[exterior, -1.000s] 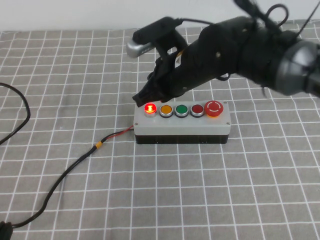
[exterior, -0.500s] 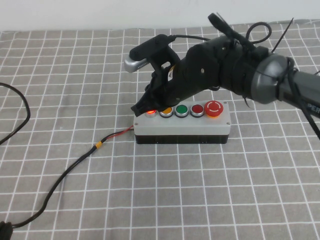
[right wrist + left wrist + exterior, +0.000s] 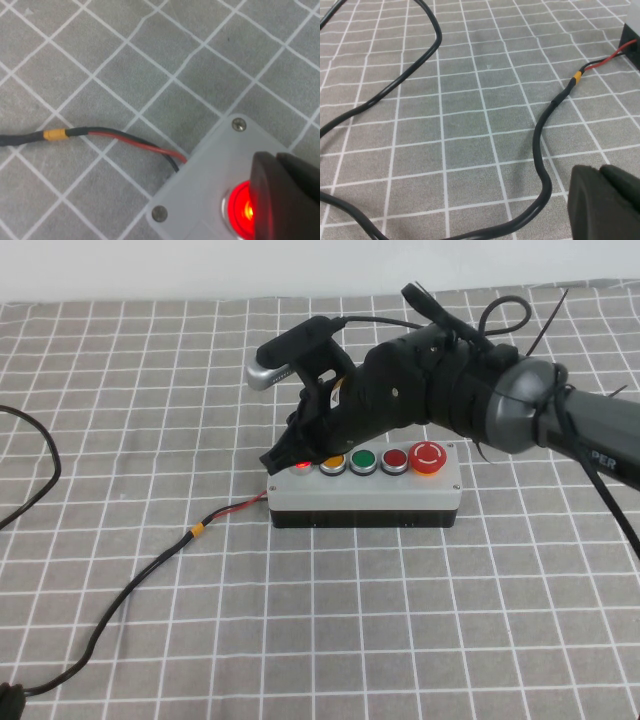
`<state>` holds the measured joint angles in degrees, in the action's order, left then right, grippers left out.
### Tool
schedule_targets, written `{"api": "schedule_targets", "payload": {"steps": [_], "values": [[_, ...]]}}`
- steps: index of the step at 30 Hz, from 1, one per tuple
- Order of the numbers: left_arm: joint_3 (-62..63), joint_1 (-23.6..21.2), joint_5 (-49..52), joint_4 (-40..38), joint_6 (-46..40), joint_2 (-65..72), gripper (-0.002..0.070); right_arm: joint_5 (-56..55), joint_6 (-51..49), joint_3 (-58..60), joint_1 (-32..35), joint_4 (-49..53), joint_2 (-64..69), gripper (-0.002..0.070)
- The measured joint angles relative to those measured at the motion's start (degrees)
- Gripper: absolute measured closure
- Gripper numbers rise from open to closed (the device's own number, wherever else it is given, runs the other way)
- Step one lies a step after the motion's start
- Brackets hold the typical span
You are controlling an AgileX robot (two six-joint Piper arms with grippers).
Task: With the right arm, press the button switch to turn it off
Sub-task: 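Press the lit red button on the button box to turn it off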
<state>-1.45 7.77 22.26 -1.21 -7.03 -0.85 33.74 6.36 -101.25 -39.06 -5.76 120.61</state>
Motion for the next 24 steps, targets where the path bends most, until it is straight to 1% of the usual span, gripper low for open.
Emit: {"api": "schedule_targets", "payload": {"steps": [14,19,24], "values": [[0.0,0.0,0.0,0.0,0.0,0.0,0.0678,1.4,-1.3,-0.9,0.0,1.4,0.0,0.0692],[0.0,0.0,0.0,0.0,0.0,0.0,0.0678,4.6,-1.4,0.5,0.0,2.7,-4.7,0.0692],[0.0,0.0,0.0,0.0,0.0,0.0,0.0678,6.5,-1.4,0.8,0.0,4.9,-14.8,0.0692]]}}
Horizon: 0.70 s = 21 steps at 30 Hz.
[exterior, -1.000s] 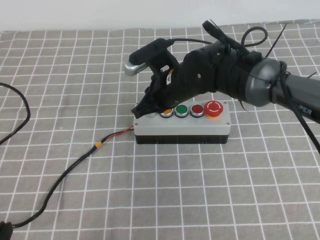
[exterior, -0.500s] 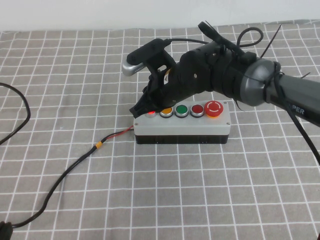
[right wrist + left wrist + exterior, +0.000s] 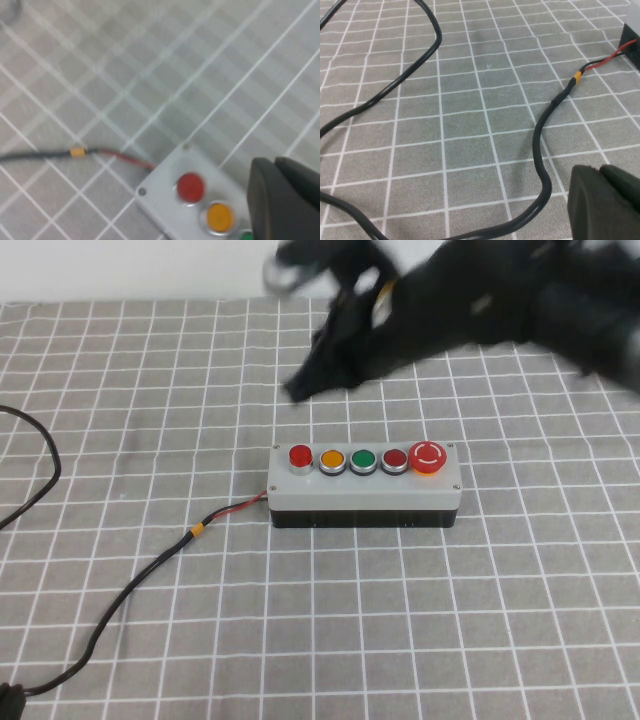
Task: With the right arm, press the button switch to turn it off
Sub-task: 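Press the lit red button on the button box to turn it off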
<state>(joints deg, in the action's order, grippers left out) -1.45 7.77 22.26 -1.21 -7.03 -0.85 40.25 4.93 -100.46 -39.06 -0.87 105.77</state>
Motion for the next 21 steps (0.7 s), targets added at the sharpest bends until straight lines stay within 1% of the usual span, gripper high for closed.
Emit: {"api": "schedule_targets", "payload": {"steps": [7,10,14,21], "values": [[0.0,0.0,0.0,0.0,0.0,0.0,0.0678,6.4,-0.1,0.3,0.0,4.4,-14.8,0.0692],[0.0,0.0,0.0,0.0,0.0,0.0,0.0678,7.0,-0.4,3.6,0.0,5.5,-21.2,0.0692],[0.0,0.0,0.0,0.0,0.0,0.0,0.0678,5.3,-1.6,12.5,0.0,5.8,-29.5,0.0692],[0.0,0.0,0.0,0.0,0.0,0.0,0.0678,0.5,-6.5,36.3,0.0,6.3,-45.5,0.0692]]}}
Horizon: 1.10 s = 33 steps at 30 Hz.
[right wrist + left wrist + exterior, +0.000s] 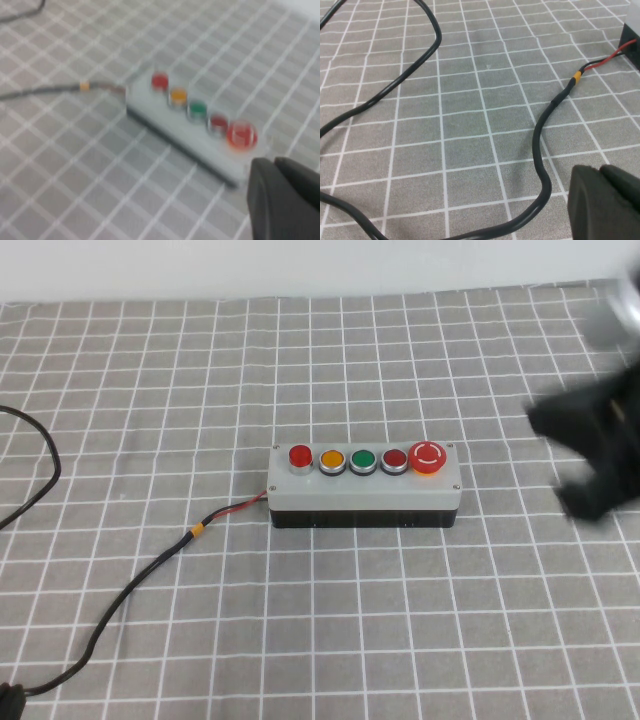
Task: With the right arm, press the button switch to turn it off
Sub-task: 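Press the lit red button on the button box to turn it off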
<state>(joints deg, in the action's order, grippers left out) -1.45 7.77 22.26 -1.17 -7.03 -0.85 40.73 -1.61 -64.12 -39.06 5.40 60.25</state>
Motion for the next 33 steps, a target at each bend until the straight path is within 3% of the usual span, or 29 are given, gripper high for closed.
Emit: {"api": "schedule_targets", "payload": {"steps": [9,26,29,33], "values": [[0.0,0.0,0.0,0.0,0.0,0.0,0.0678,0.2,-2.1,17.1,0.0,-0.8,-17.5,0.0692],[0.0,0.0,0.0,0.0,0.0,0.0,0.0678,4.4,-2.2,17.8,0.1,-1.5,-22.3,0.0692],[0.0,0.0,0.0,0.0,0.0,0.0,0.0678,3.6,-1.3,18.0,3.6,-1.7,-25.6,0.0692],[0.0,0.0,0.0,0.0,0.0,0.0,0.0678,-1.4,-1.3,20.1,14.4,-2.1,-32.8,0.0692]]}}
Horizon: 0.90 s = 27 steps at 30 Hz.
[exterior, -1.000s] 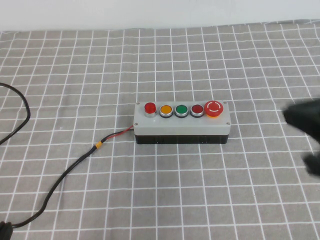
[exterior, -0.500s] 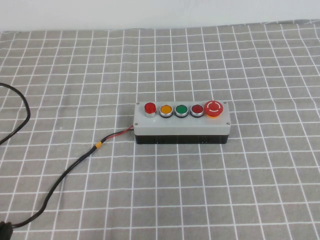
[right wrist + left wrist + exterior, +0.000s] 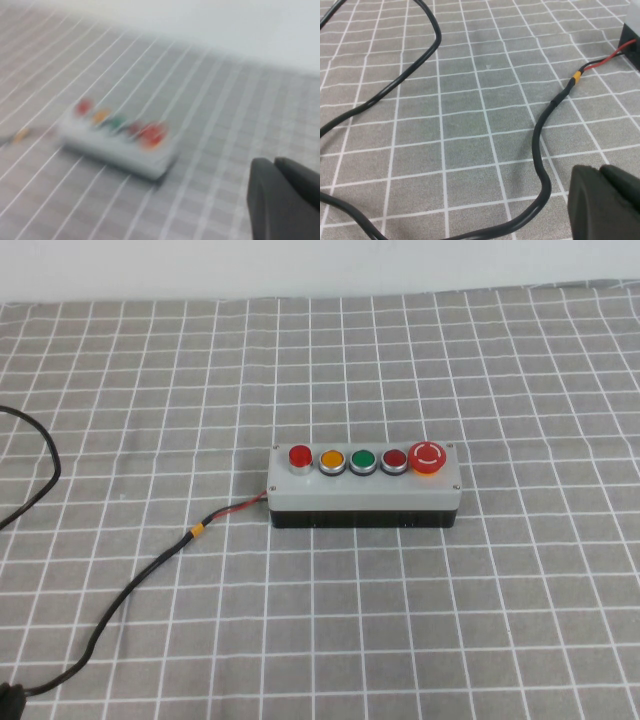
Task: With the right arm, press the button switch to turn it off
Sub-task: 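Press the lit red button on the button box to turn it off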
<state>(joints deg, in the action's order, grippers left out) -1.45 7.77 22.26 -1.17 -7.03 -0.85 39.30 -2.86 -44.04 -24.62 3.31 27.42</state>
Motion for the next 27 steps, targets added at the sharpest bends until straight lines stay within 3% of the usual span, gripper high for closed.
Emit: {"api": "schedule_targets", "payload": {"steps": [4,10,19,27], "values": [[0.0,0.0,0.0,0.0,0.0,0.0,0.0678,-6.6,0.0,6.7,11.0,-0.1,-8.5,0.0692],[0.0,0.0,0.0,0.0,0.0,0.0,0.0678,-15.3,0.0,22.5,20.6,-1.3,-21.2,0.0692],[0.0,0.0,0.0,0.0,0.0,0.0,0.0678,-20.2,0.0,42.4,22.2,-5.1,-27.9,0.0692],[0.0,0.0,0.0,0.0,0.0,0.0,0.0678,-20.5,0.0,45.5,22.2,-7.5,-27.9,0.0692]]}}
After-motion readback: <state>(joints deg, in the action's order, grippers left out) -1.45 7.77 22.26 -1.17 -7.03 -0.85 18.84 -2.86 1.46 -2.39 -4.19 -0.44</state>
